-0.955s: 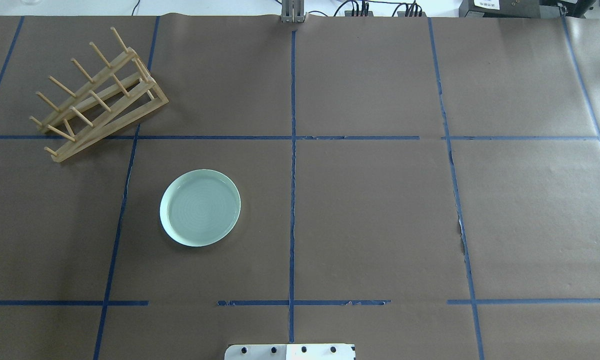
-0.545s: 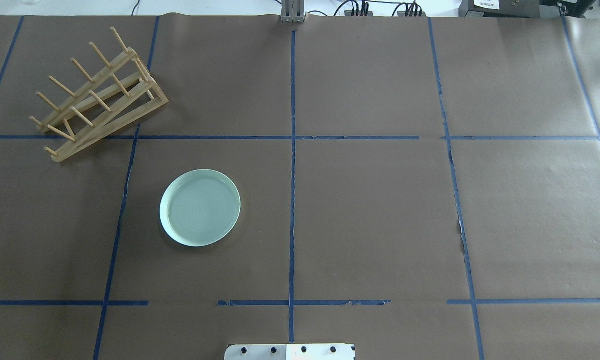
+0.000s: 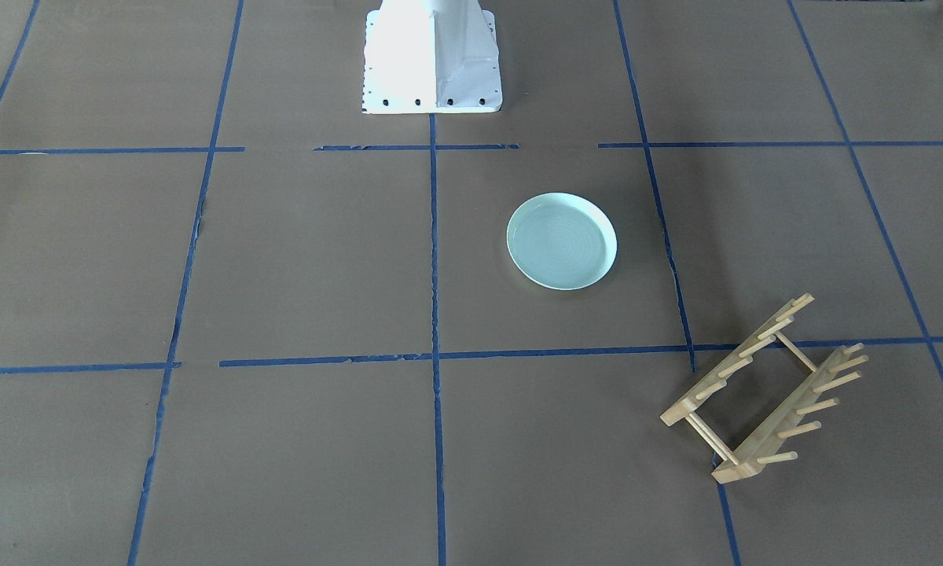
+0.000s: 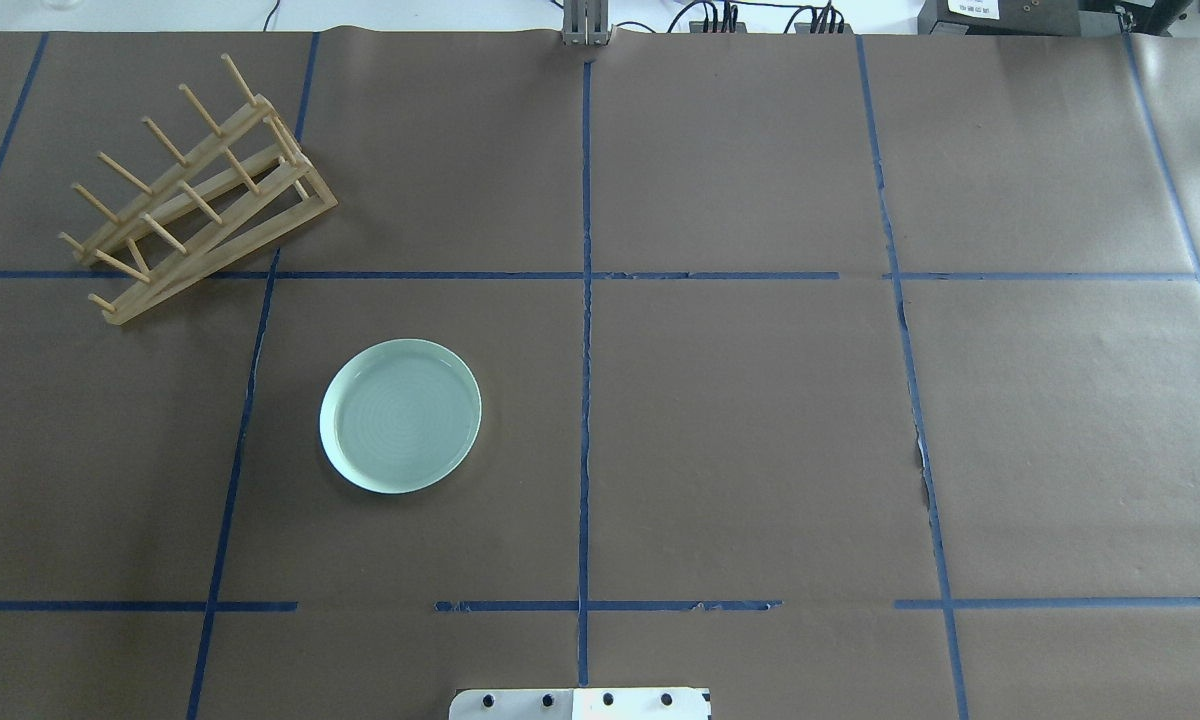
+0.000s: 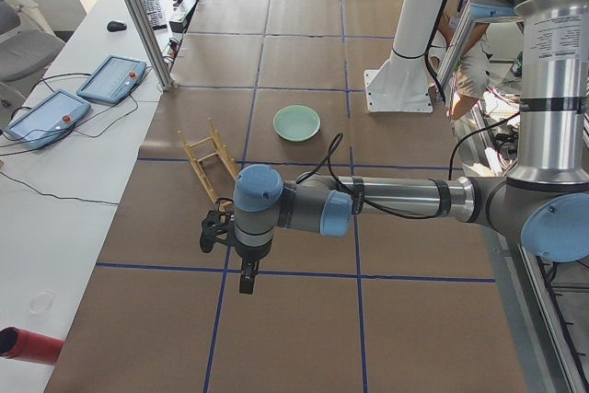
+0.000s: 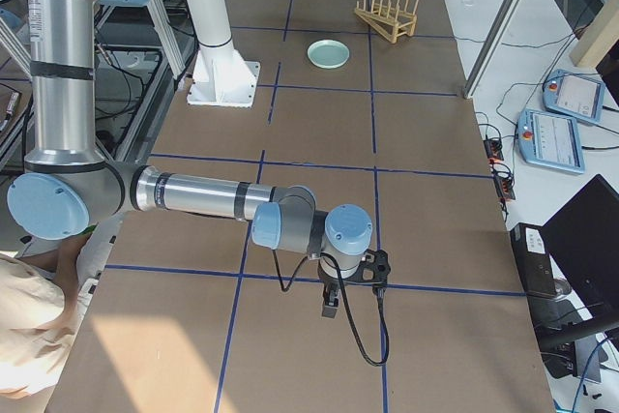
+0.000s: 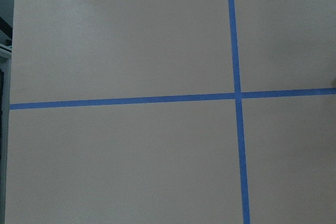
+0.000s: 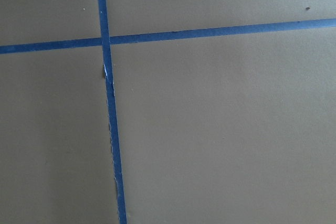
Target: Place plate on table
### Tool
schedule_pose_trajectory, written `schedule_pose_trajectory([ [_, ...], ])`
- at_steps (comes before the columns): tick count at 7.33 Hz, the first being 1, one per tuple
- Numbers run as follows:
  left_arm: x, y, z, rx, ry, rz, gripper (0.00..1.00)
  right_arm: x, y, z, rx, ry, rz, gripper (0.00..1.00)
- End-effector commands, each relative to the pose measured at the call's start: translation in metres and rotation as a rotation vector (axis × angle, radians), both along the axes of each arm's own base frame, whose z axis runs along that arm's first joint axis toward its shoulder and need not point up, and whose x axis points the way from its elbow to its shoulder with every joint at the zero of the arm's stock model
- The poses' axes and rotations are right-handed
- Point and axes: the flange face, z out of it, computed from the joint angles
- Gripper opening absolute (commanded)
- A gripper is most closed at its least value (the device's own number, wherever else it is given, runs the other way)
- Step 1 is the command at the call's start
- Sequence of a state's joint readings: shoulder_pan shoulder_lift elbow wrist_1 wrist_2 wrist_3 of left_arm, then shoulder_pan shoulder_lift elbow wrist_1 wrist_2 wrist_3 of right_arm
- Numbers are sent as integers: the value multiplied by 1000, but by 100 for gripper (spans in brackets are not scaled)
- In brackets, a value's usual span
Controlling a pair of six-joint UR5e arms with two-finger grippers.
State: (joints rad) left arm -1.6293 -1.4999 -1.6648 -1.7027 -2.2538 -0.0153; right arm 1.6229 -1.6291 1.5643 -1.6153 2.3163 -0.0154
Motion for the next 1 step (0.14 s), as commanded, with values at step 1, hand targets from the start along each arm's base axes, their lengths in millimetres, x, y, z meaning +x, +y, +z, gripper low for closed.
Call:
schedule_pose_trajectory([
  [1, 0, 1, 2, -3, 1, 0, 100, 0, 0, 0, 0, 0, 0, 100],
])
